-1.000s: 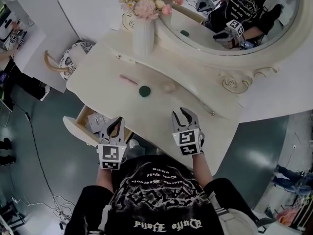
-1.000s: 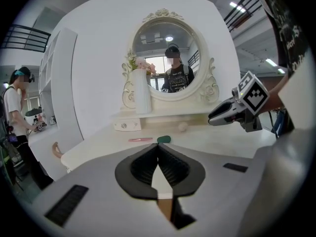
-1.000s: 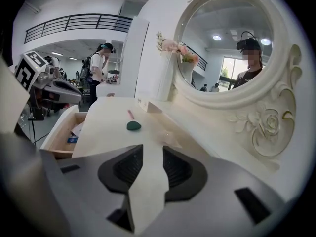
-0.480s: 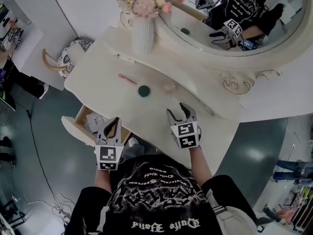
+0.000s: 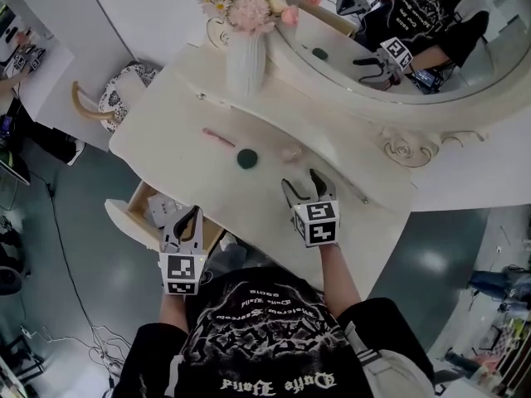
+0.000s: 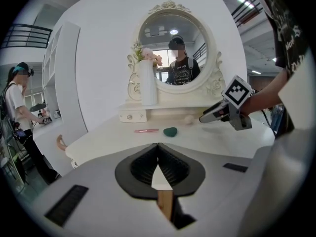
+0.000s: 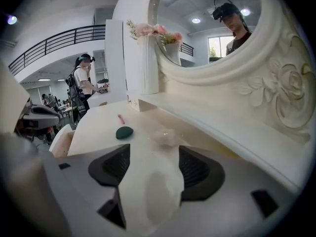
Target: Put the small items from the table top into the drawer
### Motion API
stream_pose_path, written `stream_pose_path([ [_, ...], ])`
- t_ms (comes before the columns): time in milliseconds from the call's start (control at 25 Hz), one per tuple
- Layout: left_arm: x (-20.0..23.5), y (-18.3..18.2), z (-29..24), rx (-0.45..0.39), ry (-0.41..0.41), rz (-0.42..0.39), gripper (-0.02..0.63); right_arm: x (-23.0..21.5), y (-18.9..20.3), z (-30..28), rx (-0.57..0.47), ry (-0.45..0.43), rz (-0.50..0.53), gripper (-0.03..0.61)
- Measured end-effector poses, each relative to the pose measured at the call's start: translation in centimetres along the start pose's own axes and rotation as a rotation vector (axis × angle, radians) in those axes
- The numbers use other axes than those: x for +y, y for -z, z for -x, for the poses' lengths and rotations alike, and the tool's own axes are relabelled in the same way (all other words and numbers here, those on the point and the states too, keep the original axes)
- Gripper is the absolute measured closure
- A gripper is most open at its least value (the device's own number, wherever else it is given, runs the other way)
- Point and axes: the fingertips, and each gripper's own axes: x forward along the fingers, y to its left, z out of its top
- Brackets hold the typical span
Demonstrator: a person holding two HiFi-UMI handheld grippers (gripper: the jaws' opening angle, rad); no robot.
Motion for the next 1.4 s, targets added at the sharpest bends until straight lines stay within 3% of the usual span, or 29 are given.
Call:
stream_pose_path([
  [560, 1.6, 0.2, -0.8, 0.014, -0.014, 0.002, 0.598, -0.9, -1.5, -3.2, -0.015, 0.051, -0.016, 0.210],
  [1400, 3.2, 1.3, 0.0, 0.044, -0.079, 0.026, 0.598, -1.8, -1.4, -7.2, 0.060, 0.068, -0.032, 0.204],
])
